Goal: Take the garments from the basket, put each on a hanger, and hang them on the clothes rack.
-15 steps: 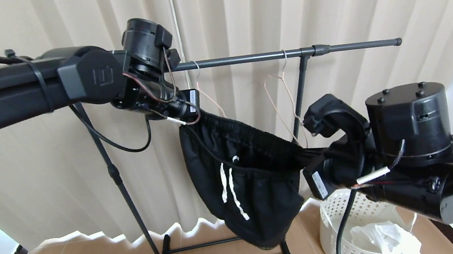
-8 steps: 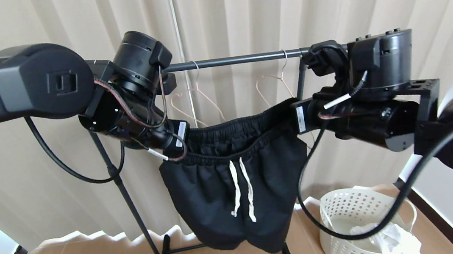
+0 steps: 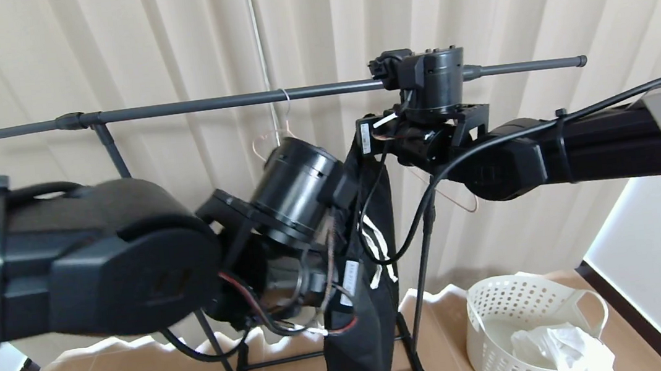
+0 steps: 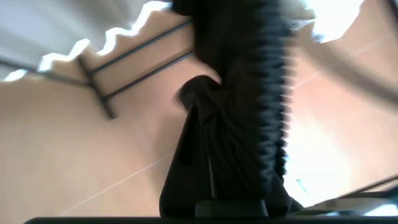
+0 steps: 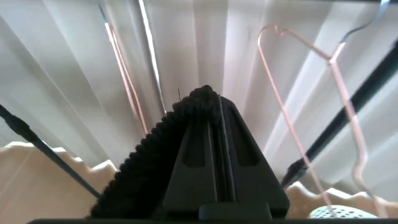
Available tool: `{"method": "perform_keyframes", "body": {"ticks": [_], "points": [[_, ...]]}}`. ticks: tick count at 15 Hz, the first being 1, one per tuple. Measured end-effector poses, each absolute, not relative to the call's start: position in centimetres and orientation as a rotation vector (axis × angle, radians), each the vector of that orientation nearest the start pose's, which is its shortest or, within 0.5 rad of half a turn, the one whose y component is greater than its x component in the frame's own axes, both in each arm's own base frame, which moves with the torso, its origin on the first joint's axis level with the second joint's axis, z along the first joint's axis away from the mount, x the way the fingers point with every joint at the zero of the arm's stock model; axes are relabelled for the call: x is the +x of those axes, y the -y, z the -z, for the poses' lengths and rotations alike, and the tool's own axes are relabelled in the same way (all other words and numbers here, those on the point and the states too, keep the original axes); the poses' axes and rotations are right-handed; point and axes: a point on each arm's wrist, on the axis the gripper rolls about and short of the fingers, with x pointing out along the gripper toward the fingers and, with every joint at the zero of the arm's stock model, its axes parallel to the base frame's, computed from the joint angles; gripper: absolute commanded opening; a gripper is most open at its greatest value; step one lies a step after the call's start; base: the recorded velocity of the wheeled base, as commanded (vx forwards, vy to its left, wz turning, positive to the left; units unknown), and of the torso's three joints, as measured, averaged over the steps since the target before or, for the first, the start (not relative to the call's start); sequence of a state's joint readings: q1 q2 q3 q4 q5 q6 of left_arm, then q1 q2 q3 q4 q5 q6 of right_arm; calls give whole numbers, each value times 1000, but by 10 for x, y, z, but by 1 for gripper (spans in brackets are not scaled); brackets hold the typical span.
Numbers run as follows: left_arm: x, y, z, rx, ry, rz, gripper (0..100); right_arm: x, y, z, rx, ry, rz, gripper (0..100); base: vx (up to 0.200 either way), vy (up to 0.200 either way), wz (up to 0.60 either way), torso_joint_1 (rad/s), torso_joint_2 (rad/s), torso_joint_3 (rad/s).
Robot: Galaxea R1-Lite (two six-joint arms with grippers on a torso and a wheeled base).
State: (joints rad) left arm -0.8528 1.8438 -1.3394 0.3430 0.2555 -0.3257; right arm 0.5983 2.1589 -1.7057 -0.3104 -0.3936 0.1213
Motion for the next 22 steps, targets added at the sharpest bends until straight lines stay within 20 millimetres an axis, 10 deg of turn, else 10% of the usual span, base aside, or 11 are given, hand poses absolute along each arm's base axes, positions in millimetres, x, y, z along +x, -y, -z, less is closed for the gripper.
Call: {"method": "perform_keyframes", "body": {"ticks": [3,7,13,17,22], "points": [[214,291,-173,95,-757,520,0,388,-265,-211,126,-168,-194,0,0,0,0,0,0,0],[211,297,-156,126,-773,503,0,388,-266,-209,148,-174,-182,0,0,0,0,0,0,0],[225,253,-162,118,-765,370,0,381,-231,-213,129,-195,-77,0,0,0,0,0,0,0],[265,215,-185,70,-690,256,0,351,-195,-218,103,-243,-36,0,0,0,0,0,0,0],[314,212,-219,5,-552,206,0,309,-169,-221,-4,-366,-27,0,0,0,0,0,0,0]]}}
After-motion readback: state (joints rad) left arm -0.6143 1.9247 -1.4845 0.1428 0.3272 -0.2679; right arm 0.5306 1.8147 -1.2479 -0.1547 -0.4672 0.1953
